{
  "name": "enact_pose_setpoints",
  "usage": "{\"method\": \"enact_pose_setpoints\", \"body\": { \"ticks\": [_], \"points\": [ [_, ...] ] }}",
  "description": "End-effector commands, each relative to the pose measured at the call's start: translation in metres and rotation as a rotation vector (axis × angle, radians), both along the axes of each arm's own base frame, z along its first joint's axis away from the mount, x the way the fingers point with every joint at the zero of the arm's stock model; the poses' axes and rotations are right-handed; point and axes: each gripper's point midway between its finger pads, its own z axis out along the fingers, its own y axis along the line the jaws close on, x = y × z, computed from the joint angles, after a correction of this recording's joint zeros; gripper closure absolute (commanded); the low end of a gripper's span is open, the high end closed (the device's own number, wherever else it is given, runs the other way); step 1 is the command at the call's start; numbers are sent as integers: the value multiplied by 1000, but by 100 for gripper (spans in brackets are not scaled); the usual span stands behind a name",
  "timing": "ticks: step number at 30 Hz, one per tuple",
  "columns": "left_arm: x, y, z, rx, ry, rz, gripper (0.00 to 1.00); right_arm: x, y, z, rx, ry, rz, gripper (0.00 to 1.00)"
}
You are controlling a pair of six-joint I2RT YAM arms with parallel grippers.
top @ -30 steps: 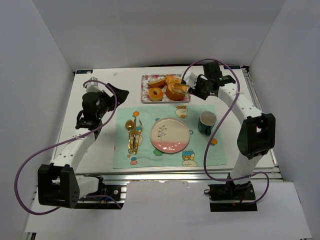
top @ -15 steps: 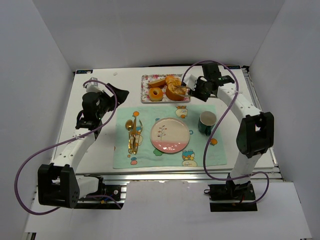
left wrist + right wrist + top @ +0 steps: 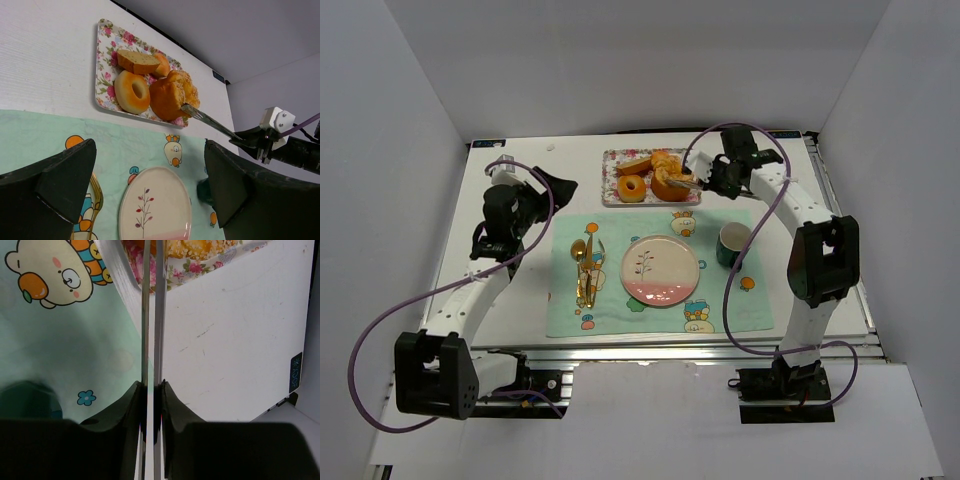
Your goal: Place the bread
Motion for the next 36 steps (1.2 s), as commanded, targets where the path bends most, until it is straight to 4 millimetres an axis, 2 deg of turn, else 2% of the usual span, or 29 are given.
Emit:
{"method": "enact_pose_setpoints", "body": {
  "ticks": [1, 4, 10, 12, 14, 15, 16, 17, 19, 24, 26, 27, 30, 31, 33, 34, 36],
  "points": [
    [-6, 1, 11, 1, -35, 2, 2, 3, 6, 39, 52, -71, 18, 96],
    [-6, 1, 13, 0, -41, 2, 2, 2, 10, 52, 95, -94, 18, 100],
    [-7, 0, 14, 3, -43, -3, 2, 1, 18, 87, 173, -174, 18, 100],
    [-7, 0, 14, 3, -43, -3, 2, -4, 19, 96, 194, -190, 26, 100],
    [-9, 0, 13, 2, -41, -3, 2, -13, 19, 94, 201, -172, 45, 100],
    [-9, 0, 13, 2, -40, -4, 2, -21, 21, 102, 216, -185, 61, 100],
    [-9, 0, 14, 3, -40, -5, 2, -26, 22, 103, 221, -183, 76, 100],
    [-9, 1, 13, 5, -41, -2, 2, -35, 20, 94, 218, -157, 88, 100],
    [-11, 2, 13, 4, -42, 1, 3, -50, 21, 105, 238, -178, 115, 100],
    [-14, 2, 12, -3, -41, 3, 2, -98, 26, 104, 284, -148, 227, 100],
    [-14, 2, 10, -1, -37, 4, 2, -112, 26, 104, 286, -156, 272, 100],
    [-14, 1, 10, -2, -39, 1, 3, -125, 26, 101, 291, -143, 293, 100],
    [-14, 1, 9, 1, -33, -3, 2, -146, 23, 94, 273, -120, 337, 100],
    [-14, 1, 8, 1, -32, -6, 3, -153, 21, 83, 262, -95, 343, 100],
    [-15, 0, 7, -1, -30, -10, 2, -161, 18, 78, 239, -97, 359, 100],
    [-14, 0, 7, -1, -30, -10, 3, -166, 15, 67, 231, -77, 358, 100],
    [-14, 0, 5, -1, -25, -13, 3, -172, 14, 65, 227, -76, 367, 100]
  ]
}}
